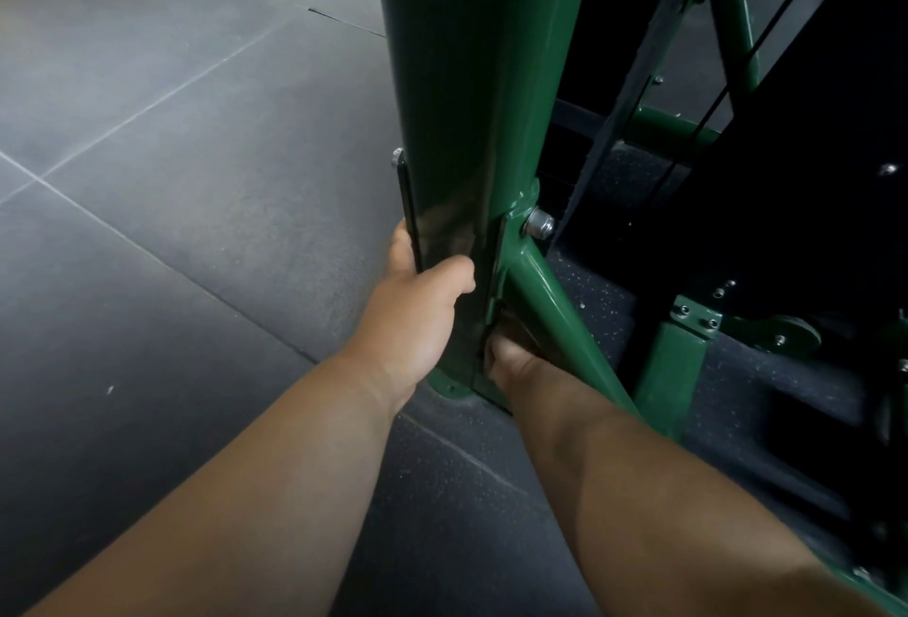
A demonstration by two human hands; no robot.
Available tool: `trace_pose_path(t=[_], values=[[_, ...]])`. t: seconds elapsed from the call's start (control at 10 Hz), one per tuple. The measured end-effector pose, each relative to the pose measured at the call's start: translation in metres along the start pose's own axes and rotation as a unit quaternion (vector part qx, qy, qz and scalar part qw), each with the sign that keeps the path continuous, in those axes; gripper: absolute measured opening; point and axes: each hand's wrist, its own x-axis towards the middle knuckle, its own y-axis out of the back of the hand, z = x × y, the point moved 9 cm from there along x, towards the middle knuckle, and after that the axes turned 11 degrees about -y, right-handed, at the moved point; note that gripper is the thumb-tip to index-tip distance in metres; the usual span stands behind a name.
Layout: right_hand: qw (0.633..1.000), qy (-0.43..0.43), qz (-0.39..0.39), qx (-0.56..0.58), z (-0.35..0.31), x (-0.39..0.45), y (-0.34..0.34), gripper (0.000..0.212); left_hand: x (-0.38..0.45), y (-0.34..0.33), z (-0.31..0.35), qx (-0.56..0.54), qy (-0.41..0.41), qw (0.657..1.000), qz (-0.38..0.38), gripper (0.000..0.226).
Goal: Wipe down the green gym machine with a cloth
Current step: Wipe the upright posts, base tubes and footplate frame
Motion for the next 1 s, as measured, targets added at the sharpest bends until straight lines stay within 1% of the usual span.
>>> trace_pose_path(t=[0.1,0.2,0.3,0.4,0.5,0.6,0.7,0.8,0.9,1.0], values=[[0.999,0.042,0.018,-0.003,-0.019,-0.001,0.006,0.044,0.0,0.0,-0.002,0.002,0.001,1.0,-0.007,0.071],[0.998,0.051,0.024,-0.023,-0.014,0.014,0.012,0.041,0.0,0.0,-0.002,0.009,-0.005,1.0,-0.009,0.063],[0.998,0.034,0.006,-0.047,-0.009,0.021,0.016,0.044,0.0,-0.001,-0.002,0.003,-0.005,1.0,-0.008,0.059],[0.995,0.042,0.009,-0.09,-0.011,0.02,0.012,0.042,0.0,-0.002,-0.003,0.003,0.001,1.0,-0.016,0.055],[0.993,0.038,-0.019,-0.114,-0.007,0.031,0.008,0.035,0.001,-0.002,-0.003,0.012,-0.006,1.0,-0.018,0.055],[0.979,0.067,0.07,-0.178,-0.014,0.023,0.021,0.028,0.0,-0.001,-0.002,0.022,-0.013,1.0,-0.01,0.058],[0.968,0.098,0.13,-0.192,-0.018,0.029,0.033,0.045,-0.001,-0.001,-0.001,0.026,-0.018,0.999,-0.009,0.057],[0.976,0.095,0.094,-0.174,-0.018,0.027,0.028,0.041,0.0,0.001,-0.001,0.028,-0.016,0.999,0.001,0.057],[0.972,0.082,0.099,-0.198,-0.015,0.023,0.028,0.037,0.0,-0.001,-0.001,0.021,-0.015,1.0,-0.003,0.061],[0.975,0.072,0.102,-0.186,-0.018,0.02,0.026,0.043,-0.001,0.002,-0.001,0.024,-0.01,1.0,-0.001,0.063]])
